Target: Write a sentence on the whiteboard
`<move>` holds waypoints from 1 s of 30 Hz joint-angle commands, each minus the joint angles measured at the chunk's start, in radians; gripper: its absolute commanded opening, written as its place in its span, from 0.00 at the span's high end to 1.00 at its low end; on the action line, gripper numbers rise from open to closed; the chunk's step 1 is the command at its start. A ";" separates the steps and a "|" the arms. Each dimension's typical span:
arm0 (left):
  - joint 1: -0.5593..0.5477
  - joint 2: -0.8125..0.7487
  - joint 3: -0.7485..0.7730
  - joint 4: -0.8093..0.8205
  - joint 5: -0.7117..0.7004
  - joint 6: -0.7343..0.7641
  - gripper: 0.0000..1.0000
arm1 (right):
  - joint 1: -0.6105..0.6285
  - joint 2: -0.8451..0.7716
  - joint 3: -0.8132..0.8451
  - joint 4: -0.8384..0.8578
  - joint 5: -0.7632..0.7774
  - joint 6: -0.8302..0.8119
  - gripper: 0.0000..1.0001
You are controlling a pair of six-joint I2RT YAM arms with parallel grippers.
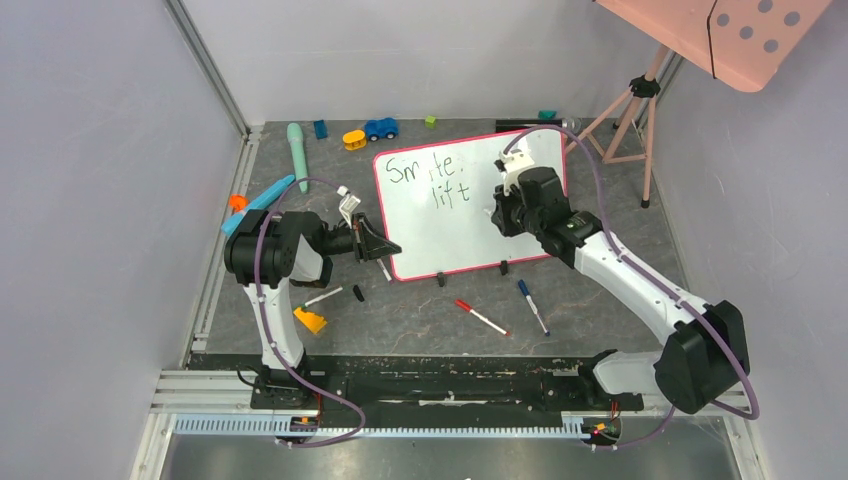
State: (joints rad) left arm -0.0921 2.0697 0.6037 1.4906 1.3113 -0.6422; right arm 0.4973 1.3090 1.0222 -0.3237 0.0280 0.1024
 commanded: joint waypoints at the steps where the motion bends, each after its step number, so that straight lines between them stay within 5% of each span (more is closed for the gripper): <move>1: -0.009 0.019 -0.009 0.066 0.037 0.090 0.85 | 0.007 -0.026 -0.028 0.077 -0.057 0.032 1.00; 30: -0.008 0.017 -0.007 0.066 0.037 0.094 0.85 | 0.040 0.016 -0.058 0.099 -0.002 0.038 1.00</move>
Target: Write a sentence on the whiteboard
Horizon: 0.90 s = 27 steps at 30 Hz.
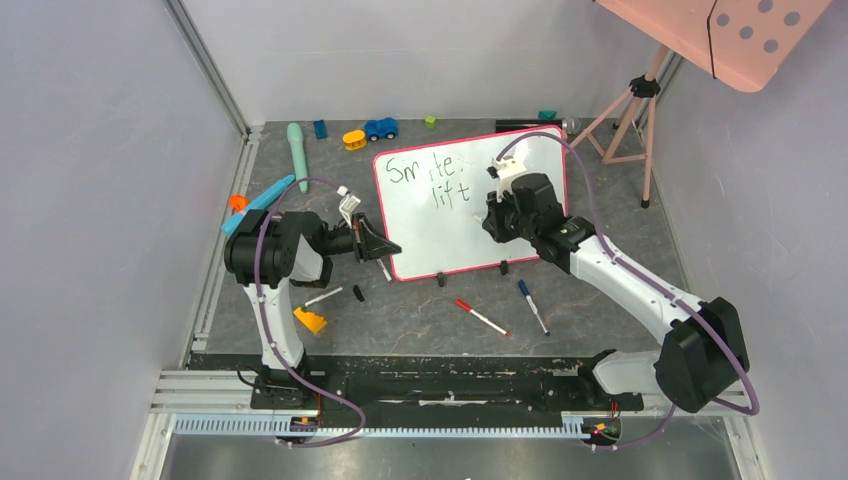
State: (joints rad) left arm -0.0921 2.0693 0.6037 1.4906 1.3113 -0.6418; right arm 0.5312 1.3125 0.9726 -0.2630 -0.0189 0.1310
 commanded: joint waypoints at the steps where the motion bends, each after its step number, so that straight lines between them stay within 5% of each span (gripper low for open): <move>1: -0.009 0.018 -0.008 0.066 0.038 0.094 0.85 | 0.007 0.015 -0.007 0.040 0.052 0.009 1.00; 27: -0.008 0.017 -0.009 0.066 0.037 0.093 0.85 | 0.024 0.008 -0.064 -0.004 0.097 0.007 1.00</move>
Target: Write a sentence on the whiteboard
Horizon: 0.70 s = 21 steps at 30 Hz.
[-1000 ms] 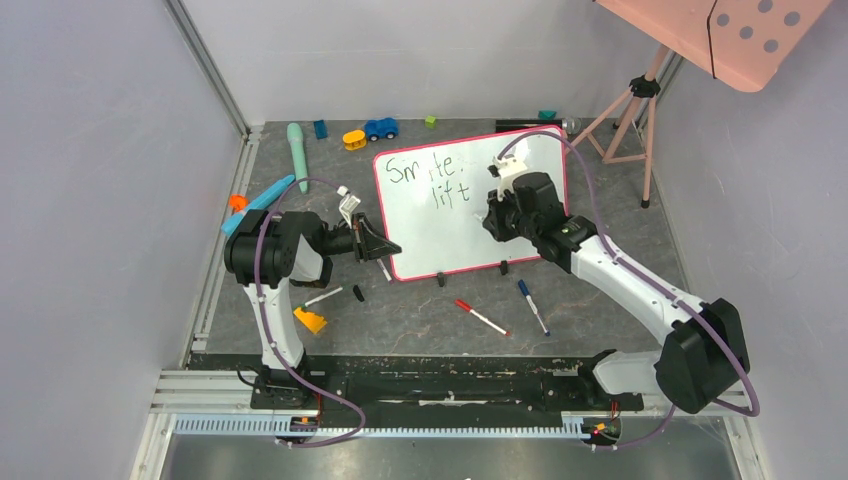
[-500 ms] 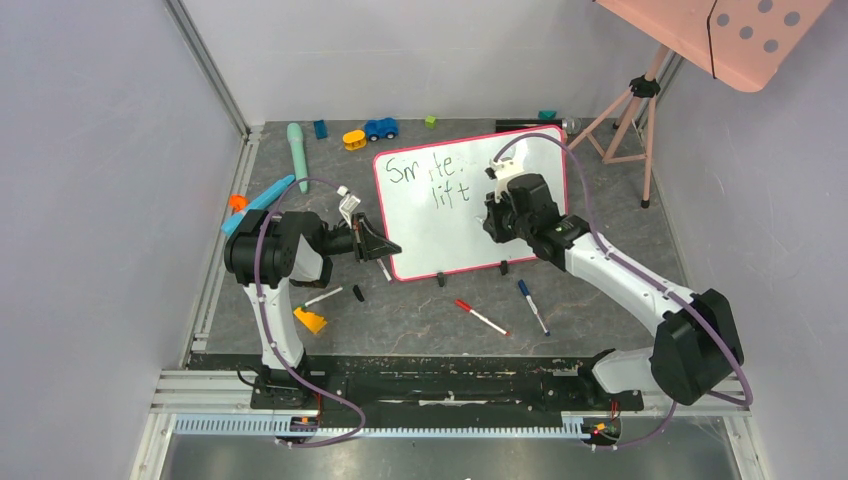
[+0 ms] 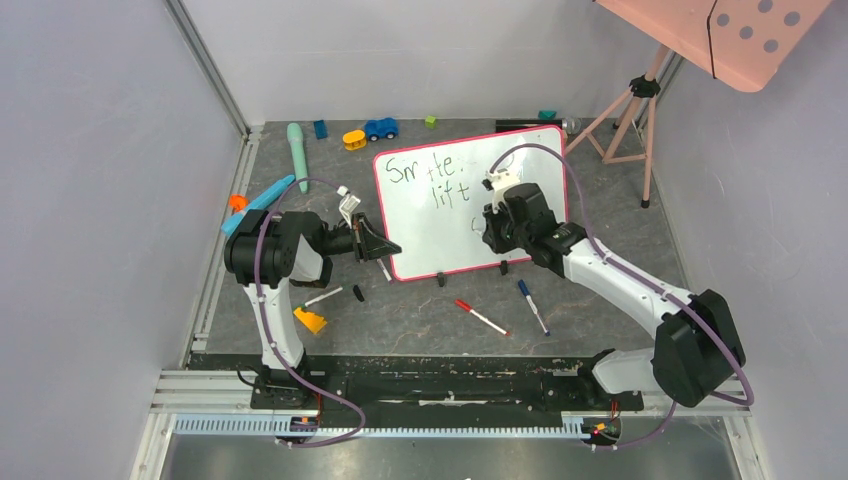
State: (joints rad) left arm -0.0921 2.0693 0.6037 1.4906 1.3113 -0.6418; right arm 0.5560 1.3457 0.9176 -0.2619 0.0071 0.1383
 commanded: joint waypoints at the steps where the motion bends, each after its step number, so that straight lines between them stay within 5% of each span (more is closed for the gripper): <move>1: -0.009 0.016 -0.009 0.066 0.037 0.094 0.85 | 0.000 -0.026 -0.008 -0.008 0.086 -0.001 1.00; 21: -0.009 0.017 -0.007 0.067 0.038 0.092 0.86 | -0.001 0.038 0.120 -0.012 0.126 -0.023 1.00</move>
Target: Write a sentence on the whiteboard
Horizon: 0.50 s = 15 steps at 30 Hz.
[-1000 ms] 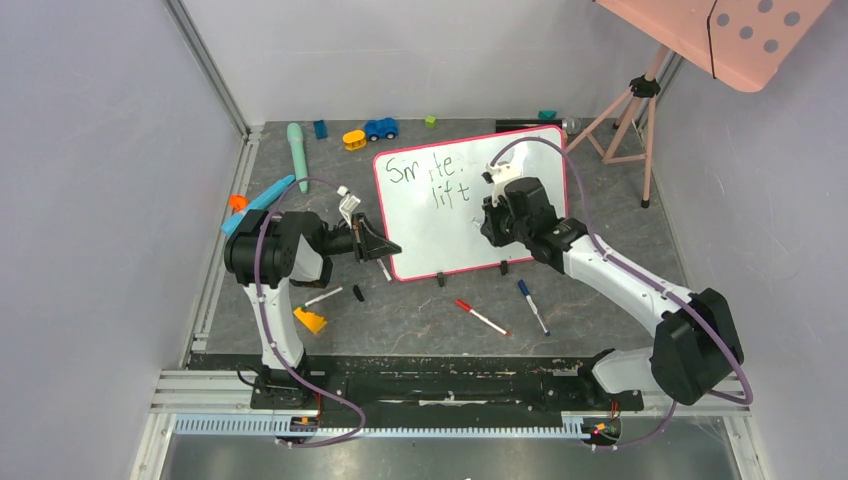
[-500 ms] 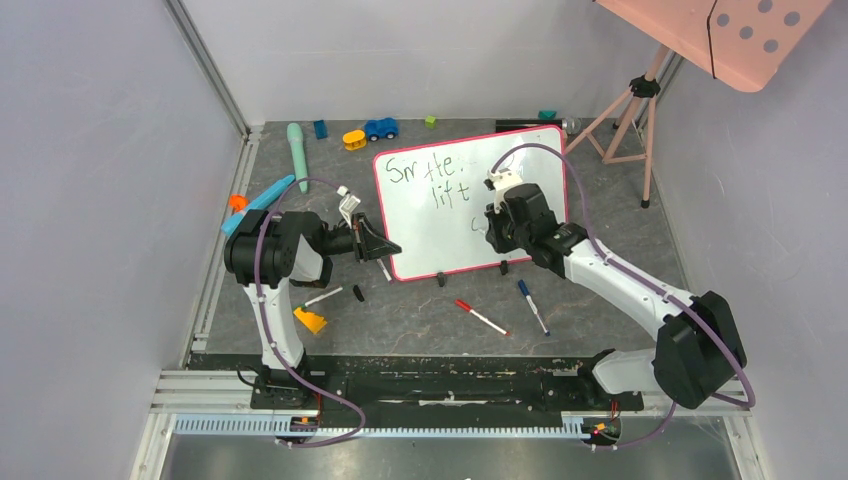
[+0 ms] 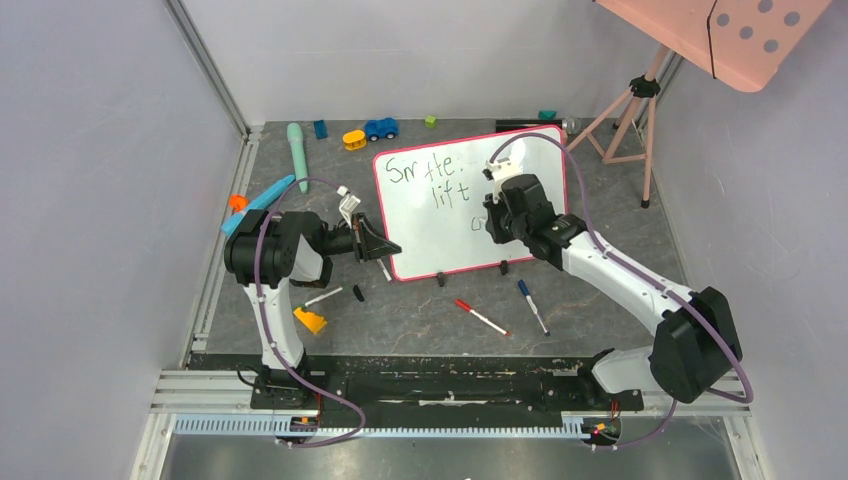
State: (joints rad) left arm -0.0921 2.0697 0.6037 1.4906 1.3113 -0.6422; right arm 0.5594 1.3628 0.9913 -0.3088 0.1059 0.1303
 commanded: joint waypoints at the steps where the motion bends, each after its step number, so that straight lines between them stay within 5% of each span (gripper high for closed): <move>1: -0.009 0.016 -0.007 0.066 0.037 0.093 0.86 | -0.005 0.021 0.046 0.041 0.022 -0.012 1.00; 15: -0.010 0.016 -0.009 0.066 0.037 0.095 0.85 | -0.004 0.011 0.029 0.084 -0.055 -0.007 1.00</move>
State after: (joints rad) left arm -0.0921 2.0693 0.6037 1.4906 1.3113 -0.6422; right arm 0.5591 1.3735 1.0004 -0.2890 0.0654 0.1299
